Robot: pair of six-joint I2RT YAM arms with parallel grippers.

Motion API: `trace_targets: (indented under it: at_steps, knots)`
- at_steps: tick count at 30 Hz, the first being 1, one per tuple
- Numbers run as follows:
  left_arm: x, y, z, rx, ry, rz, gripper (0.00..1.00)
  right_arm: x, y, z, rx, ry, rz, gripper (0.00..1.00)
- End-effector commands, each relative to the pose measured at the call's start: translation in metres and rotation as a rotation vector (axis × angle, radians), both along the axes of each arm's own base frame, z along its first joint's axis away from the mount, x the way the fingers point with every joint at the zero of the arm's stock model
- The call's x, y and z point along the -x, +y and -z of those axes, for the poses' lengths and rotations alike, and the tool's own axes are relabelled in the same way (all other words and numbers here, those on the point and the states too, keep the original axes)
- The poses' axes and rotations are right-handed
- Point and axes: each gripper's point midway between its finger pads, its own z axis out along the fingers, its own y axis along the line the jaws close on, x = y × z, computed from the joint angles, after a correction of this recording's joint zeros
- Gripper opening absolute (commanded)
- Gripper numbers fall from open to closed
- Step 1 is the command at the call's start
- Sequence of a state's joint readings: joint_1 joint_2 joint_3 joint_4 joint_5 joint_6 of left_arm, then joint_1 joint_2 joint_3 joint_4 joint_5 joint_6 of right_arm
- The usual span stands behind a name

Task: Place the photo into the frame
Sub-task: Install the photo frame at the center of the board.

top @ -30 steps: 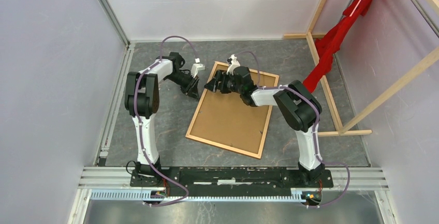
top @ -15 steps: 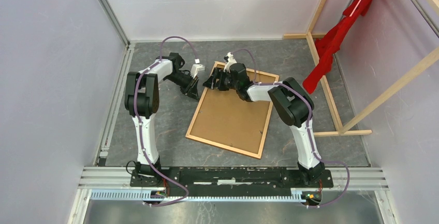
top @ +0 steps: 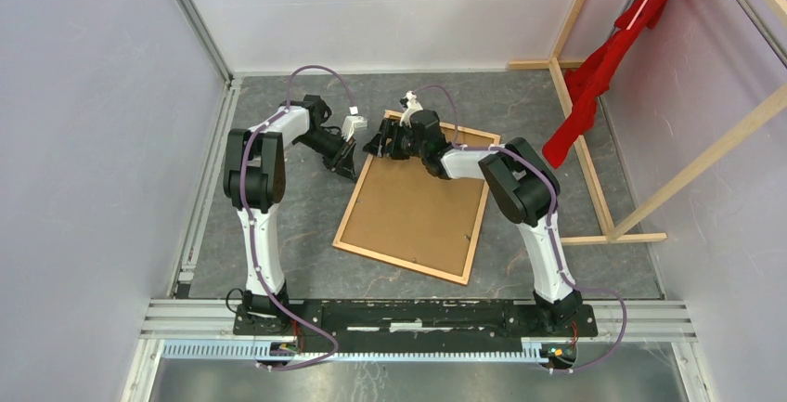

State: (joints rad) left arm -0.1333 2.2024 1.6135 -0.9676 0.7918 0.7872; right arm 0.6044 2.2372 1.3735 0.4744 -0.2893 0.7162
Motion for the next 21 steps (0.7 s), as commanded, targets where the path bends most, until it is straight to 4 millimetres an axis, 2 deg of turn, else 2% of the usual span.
trace_targets:
  at_steps: [1, 12, 21]
  knots:
    - [0.001, -0.001, 0.0, 0.011, -0.022, 0.035, 0.27, -0.012, -0.004, 0.016, 0.042, 0.011, 0.017, 0.76]
    - [0.003, -0.002, 0.001, 0.009, -0.023, 0.048, 0.26, -0.017, -0.003, 0.02, 0.024, 0.032, 0.033, 0.75]
    - [0.006, -0.003, 0.003, 0.004, -0.017, 0.055, 0.26, 0.009, -0.008, 0.013, -0.045, 0.06, 0.07, 0.73]
